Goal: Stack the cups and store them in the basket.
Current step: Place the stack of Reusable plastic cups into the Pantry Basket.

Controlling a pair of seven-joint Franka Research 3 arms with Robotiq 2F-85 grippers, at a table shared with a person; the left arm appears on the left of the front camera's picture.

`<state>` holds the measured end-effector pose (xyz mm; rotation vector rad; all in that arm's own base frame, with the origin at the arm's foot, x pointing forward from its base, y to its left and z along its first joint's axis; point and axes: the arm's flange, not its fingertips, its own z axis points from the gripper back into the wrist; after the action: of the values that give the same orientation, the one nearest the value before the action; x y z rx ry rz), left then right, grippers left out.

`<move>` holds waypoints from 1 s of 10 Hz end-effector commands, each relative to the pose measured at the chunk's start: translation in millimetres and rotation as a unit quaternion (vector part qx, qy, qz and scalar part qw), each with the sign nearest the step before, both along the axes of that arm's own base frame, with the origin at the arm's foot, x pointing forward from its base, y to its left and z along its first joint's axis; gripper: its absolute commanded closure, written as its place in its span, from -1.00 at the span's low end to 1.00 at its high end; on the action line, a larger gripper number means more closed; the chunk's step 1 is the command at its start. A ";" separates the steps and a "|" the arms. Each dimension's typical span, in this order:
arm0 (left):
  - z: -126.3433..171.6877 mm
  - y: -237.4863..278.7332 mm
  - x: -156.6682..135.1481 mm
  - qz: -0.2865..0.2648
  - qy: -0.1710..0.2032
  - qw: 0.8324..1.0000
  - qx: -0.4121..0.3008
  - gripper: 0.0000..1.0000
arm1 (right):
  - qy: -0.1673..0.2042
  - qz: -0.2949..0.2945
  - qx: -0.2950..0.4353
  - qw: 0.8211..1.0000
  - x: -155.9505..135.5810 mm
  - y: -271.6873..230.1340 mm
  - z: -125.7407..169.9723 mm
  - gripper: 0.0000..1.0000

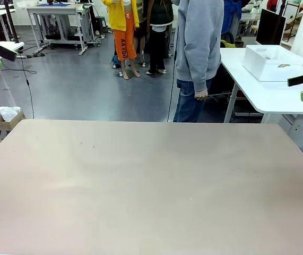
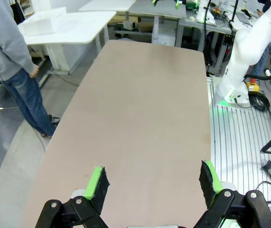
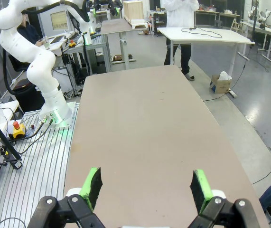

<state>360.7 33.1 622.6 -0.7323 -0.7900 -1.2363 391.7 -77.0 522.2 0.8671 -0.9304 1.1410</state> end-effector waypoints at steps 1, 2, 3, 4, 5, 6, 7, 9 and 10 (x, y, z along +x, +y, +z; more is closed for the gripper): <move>1.8 -0.5 -1.6 -0.004 -0.003 1.000 0.001 -1.00 | 0.002 -0.004 0.009 1.000 -0.9 1.0 4.2 -1.00; 1.8 -0.5 -1.6 -0.004 -0.003 1.000 0.001 -1.00 | 0.002 -0.004 0.009 1.000 -0.9 1.0 4.2 -1.00; 1.8 -0.5 -1.6 -0.004 -0.003 1.000 0.001 -1.00 | 0.002 -0.004 0.009 1.000 -0.9 1.0 4.2 -1.00; 1.8 -0.5 -1.6 -0.004 -0.003 1.000 0.001 -1.00 | 0.002 -0.004 0.009 1.000 -0.9 1.0 4.2 -1.00; 1.8 -0.5 -1.6 -0.004 -0.003 1.000 0.001 -1.00 | 0.002 -0.004 0.009 1.000 -0.9 1.0 4.2 -1.00; 1.8 -0.5 -1.6 -0.004 -0.003 1.000 0.001 -1.00 | 0.002 -0.004 0.009 1.000 -0.9 1.0 4.2 -1.00; 1.8 -0.5 -1.6 -0.004 -0.003 1.000 0.001 -1.00 | 0.002 -0.004 0.009 1.000 -0.9 1.0 4.2 -1.00; 1.8 -0.5 -1.6 -0.004 -0.003 1.000 0.001 -1.00 | 0.002 -0.004 0.009 1.000 -0.9 1.0 4.2 -1.00; 1.8 -0.5 -1.6 -0.004 -0.003 1.000 0.001 -1.00 | 0.002 -0.004 0.009 1.000 -0.9 1.0 4.2 -1.00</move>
<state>360.7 33.1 622.6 -0.7323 -0.7900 -1.2363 391.7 -77.0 522.2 0.8671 -0.9304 1.1410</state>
